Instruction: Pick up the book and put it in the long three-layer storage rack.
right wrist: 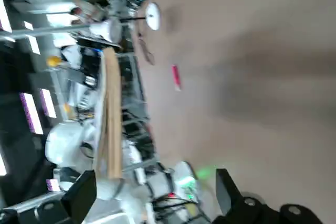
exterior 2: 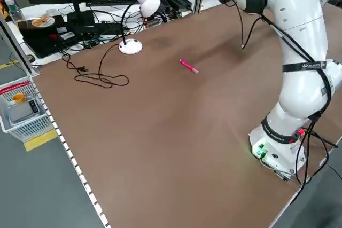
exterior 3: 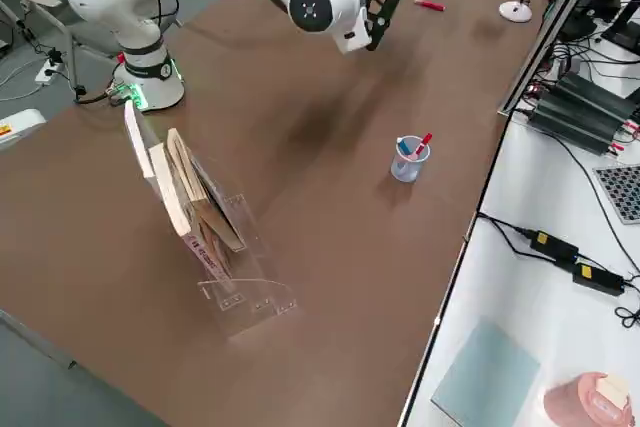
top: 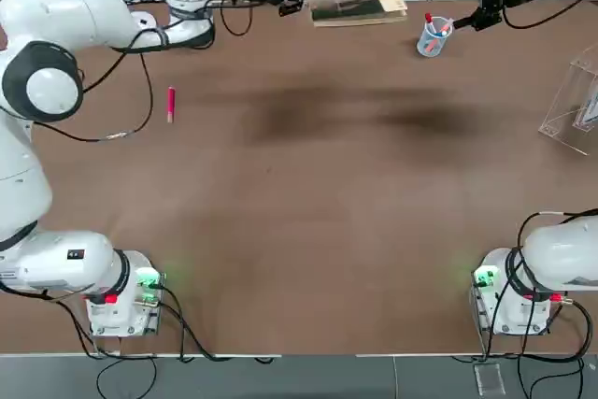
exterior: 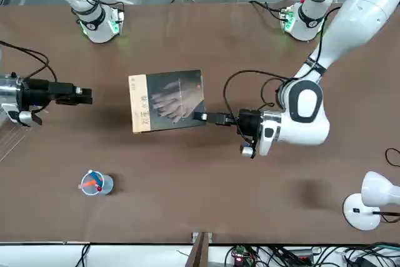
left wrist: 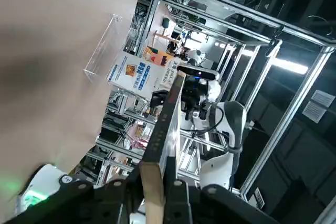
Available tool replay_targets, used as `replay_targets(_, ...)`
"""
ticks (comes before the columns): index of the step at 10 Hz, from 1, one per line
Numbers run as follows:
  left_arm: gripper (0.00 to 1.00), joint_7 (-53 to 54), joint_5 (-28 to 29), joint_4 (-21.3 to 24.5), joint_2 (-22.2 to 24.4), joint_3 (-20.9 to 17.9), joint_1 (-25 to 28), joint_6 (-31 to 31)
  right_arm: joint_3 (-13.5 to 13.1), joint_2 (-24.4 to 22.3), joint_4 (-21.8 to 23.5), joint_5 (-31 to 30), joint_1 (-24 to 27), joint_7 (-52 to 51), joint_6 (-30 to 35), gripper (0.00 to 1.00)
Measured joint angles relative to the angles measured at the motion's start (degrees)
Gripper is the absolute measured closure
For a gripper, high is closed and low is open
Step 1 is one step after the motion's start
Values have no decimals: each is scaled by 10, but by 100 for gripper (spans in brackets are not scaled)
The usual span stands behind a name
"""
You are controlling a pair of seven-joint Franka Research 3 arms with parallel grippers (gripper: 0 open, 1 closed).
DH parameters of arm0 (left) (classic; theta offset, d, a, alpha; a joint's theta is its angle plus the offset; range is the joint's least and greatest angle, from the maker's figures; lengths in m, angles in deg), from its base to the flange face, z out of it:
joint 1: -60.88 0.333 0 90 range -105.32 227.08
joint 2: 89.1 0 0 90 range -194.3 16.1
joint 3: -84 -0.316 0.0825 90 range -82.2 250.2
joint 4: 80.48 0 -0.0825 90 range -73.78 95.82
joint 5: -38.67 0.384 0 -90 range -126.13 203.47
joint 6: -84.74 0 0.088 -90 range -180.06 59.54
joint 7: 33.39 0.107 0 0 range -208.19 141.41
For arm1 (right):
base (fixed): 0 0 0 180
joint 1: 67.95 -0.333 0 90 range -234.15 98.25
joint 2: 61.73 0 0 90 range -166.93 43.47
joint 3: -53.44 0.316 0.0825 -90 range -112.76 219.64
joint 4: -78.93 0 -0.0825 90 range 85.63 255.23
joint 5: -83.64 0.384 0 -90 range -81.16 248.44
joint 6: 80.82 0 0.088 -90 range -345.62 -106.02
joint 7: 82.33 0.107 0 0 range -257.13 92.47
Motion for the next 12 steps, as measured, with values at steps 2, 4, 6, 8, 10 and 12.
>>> replay_targets(2, 96, 0, -6, -2, 0, 0, -20, -25, 0, 0, 26, 53, 1, -4, 1, 0)
replay_targets(4, 96, 0, -8, -3, 0, 0, -41, -53, 1, 0, 40, 75, 1, -10, 0, 0)
replay_targets(6, 96, 0, -8, -5, -2, 0, -62, -77, 2, 0, 42, 78, 1, -10, 2, 0)
replay_targets(8, 96, 0, -8, -13, -11, -1, -83, -83, 4, 0, 46, 79, 0, -10, 4, 0)
replay_targets(10, 96, 0, -8, -21, -19, -7, -101, -85, 4, 0, 51, 80, 0, -24, 10, 0)
replay_targets(12, 96, 2, -8, -26, -24, -11, -110, -85, 3, 0, 62, 81, 2, -58, 19, 0)
